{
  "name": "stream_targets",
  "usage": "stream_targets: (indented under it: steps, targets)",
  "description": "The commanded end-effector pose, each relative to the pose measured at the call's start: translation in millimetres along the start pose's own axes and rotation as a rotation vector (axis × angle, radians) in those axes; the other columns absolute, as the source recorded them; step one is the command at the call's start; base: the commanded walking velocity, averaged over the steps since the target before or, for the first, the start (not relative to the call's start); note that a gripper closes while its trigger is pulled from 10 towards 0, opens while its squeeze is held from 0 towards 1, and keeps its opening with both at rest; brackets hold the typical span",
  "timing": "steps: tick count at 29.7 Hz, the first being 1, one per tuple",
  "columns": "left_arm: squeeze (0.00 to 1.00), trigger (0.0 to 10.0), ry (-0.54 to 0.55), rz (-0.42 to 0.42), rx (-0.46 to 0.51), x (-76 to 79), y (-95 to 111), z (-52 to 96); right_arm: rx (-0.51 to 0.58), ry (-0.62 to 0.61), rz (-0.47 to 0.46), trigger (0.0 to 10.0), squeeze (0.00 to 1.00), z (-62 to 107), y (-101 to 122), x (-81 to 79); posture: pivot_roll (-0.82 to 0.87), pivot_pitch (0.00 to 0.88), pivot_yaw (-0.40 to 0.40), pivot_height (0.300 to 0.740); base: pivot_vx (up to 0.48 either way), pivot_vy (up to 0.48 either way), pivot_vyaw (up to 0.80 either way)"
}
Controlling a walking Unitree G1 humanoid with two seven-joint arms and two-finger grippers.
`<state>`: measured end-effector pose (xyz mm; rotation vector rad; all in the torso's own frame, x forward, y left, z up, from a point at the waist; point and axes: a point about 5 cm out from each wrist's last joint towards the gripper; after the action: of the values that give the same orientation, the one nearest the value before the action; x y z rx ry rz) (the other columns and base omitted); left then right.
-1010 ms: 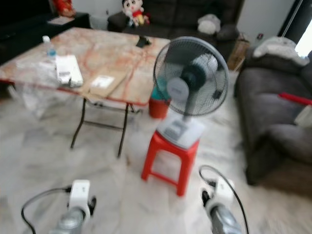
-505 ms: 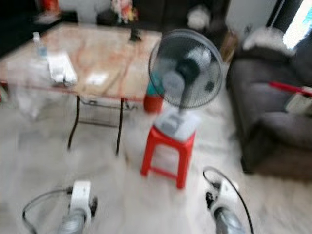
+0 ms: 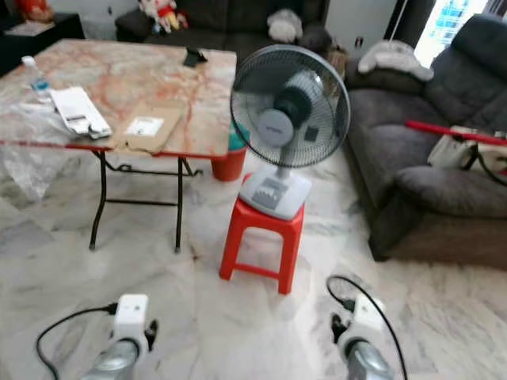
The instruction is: Picking trash to rubbish bin
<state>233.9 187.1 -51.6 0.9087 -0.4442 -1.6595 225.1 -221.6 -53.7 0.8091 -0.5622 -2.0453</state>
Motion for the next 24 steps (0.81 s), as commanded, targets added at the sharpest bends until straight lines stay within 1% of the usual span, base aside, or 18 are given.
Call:
stream_targets:
  steps: [1,6,10,12,13,14,16,17,18,19,21,24]
  targets:
    - [0.0,10.0,-0.022,0.003,0.011,9.4,6.3,-0.3,0.019,-0.016,-0.001,10.0,0.0,0.7,5.7,5.9,-0.03,0.0,-0.071,0.74,0.0,0.446,0.0]
    - [0.0,10.0,-0.02,0.004,0.019,9.2,8.8,-0.9,0.031,-0.007,-0.004,10.0,0.0,-0.2,9.6,3.6,-0.03,0.0,-0.071,0.74,0.0,0.441,0.0]
    - [0.0,10.0,-0.003,0.012,0.057,6.4,18.4,-2.9,0.08,0.042,0.005,10.0,0.0,-3.6,25.2,-7.9,-0.03,0.0,-0.074,0.74,0.0,0.446,0.0]
    - [0.0,10.0,0.016,0.027,0.107,3.9,30.3,-4.6,0.118,0.081,0.029,10.0,0.0,-5.6,37.8,-17.5,-0.03,0.0,-0.074,0.74,0.0,0.414,0.0]
    - [0.0,10.0,0.026,0.024,0.16,3.1,42.4,-5.7,0.152,0.118,0.042,10.0,0.0,-7.0,48.3,-26.6,-0.03,0.0,-0.073,0.74,0.0,0.394,0.0]
    - [0.0,10.0,0.027,0.022,0.17,3.2,44.7,-5.9,0.158,0.125,0.043,10.0,0.0,-7.2,50.2,-28.3,-0.03,0.0,-0.073,0.74,0.0,0.394,0.0]
    - [0.0,10.0,0.037,0.009,0.236,2.8,59.8,-6.4,0.196,0.164,0.049,10.0,0.0,-7.7,61.9,-37.0,-0.03,0.0,-0.074,0.74,0.0,0.379,0.0]
    - [0.0,10.0,0.047,0.004,0.295,2.2,73.6,-6.4,0.227,0.201,0.06,10.0,0.0,-8.0,71.5,-46.0,-0.03,0.0,-0.074,0.74,0.0,0.382,0.0]
    - [0.0,10.0,0.054,0.001,0.334,1.8,83.0,-6.1,0.247,0.226,0.067,10.0,0.0,-7.9,77.9,-52.3,-0.03,0.0,-0.074,0.74,0.0,0.382,0.0]
    - [0.0,10.0,0.054,0.001,0.334,1.8,83.0,-6.1,0.247,0.226,0.067,10.0,0.0,-7.9,77.9,-52.3,-0.03,0.0,-0.074,0.74,0.0,0.382,0.0]
    - [0.0,10.0,0.072,-0.004,0.403,-0.1,100.6,-5.2,0.29,0.273,0.07,10.0,0.0,-7.3,89.6,-64.8,-0.03,0.0,-0.074,0.74,0.0,0.375,0.0]
    - [0.0,10.0,0.077,-0.006,0.42,-0.8,105.0,-4.9,0.302,0.286,0.068,10.0,0.0,-7.0,92.6,-68.1,-0.03,0.0,-0.074,0.74,0.0,0.375,0.0]
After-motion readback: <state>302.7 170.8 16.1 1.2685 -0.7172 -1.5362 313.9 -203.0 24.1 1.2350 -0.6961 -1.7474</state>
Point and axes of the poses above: a point about 5 cm out from each wrist's last joint towards the gripper, its own z axis pointing back from the gripper into the wrist, its own y axis along the axis of the wrist's last joint, x = y × z, and after that the axes turned 14 degrees about -z, right-handed
